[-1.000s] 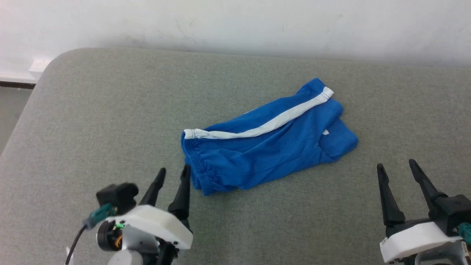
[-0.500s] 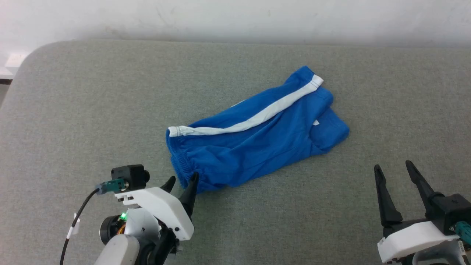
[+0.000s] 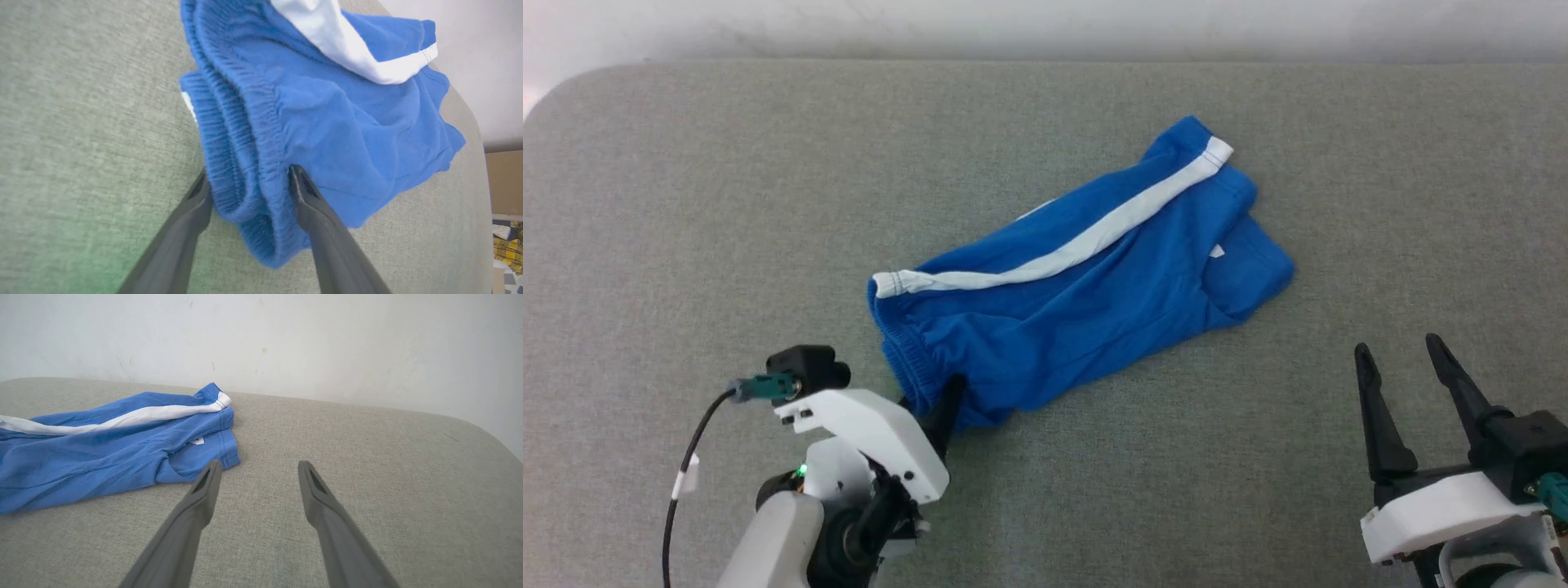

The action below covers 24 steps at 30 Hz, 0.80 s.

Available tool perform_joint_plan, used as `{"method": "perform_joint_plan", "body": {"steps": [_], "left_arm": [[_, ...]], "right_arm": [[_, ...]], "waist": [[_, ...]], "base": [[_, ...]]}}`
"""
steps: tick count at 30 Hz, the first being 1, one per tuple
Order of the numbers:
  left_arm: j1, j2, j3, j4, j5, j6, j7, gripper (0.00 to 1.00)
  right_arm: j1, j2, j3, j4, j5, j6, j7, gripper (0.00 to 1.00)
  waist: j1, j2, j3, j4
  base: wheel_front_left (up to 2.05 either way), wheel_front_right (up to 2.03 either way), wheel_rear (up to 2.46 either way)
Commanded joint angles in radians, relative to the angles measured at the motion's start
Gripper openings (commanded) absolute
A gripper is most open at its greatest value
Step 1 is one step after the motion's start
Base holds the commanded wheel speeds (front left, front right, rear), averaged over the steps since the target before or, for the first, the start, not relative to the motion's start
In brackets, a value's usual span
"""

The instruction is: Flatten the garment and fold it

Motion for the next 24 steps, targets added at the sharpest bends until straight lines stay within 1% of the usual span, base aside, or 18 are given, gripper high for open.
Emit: {"method": "perform_joint_plan", "body": {"steps": [1, 2, 3, 6, 10, 13, 16, 19, 24], "left_arm": [[-0.007, -0.013, -0.005, 0.018, -0.023, -0.008, 0.024, 0.46], [-0.007, -0.019, -0.005, 0.023, -0.039, -0.014, 0.037, 0.07], [-0.008, -0.021, -0.005, 0.026, -0.05, -0.021, 0.046, 0.0], [-0.01, -0.021, -0.005, 0.031, -0.061, -0.035, 0.047, 0.0], [-0.004, -0.024, 0.008, 0.024, -0.065, -0.045, 0.016, 0.0], [0.005, -0.021, 0.012, 0.011, -0.06, -0.054, -0.008, 0.0], [0.009, -0.02, 0.005, 0.0, -0.053, -0.062, -0.019, 0.0], [0.003, -0.024, -0.006, -0.007, -0.047, -0.07, -0.027, 0.0], [-0.022, -0.037, -0.029, -0.012, -0.033, -0.087, -0.041, 0.0]], "right_arm": [[-0.014, 0.003, -0.001, -0.003, 0.004, -0.001, 0.002, 1.0], [-0.017, 0.003, -0.001, -0.002, 0.004, -0.001, 0.003, 1.0], [-0.021, 0.003, -0.001, -0.002, 0.003, -0.001, 0.004, 1.0], [-0.035, 0.003, 0.002, 0.0, -0.007, -0.001, 0.011, 1.0], [-0.066, 0.003, 0.023, -0.001, -0.03, -0.001, 0.03, 1.0], [-0.113, 0.003, 0.041, -0.002, -0.002, -0.001, 0.073, 1.0], [-0.187, -0.009, 0.053, 0.004, 0.05, -0.001, 0.153, 1.0], [-0.277, -0.024, 0.046, 0.027, 0.083, -0.001, 0.268, 1.0], [-0.425, -0.032, 0.027, 0.112, 0.088, -0.001, 0.462, 1.0]], "waist": [[0.0, -0.0001, 0.009, -0.003], [0.0, -0.0001, 0.012, -0.004], [0.0, -0.0001, 0.015, -0.004], [0.0, -0.0001, 0.018, -0.002], [0.0, -0.0001, 0.012, 0.004], [0.0, -0.0001, 0.009, 0.011], [0.0, -0.0001, 0.011, 0.022], [0.0, -0.0001, 0.021, 0.036], [0.0, -0.0001, 0.053, 0.06]], "base": [[0.0, 0.0, 0.0], [0.0, 0.0, 0.0], [0.0, 0.0, 0.0], [0.0, 0.0, 0.0], [0.0, 0.0, 0.0], [0.0, 0.0, 0.0], [0.0, 0.0, 0.0], [0.0, 0.0, 0.0], [0.0, 0.0, 0.0]]}}
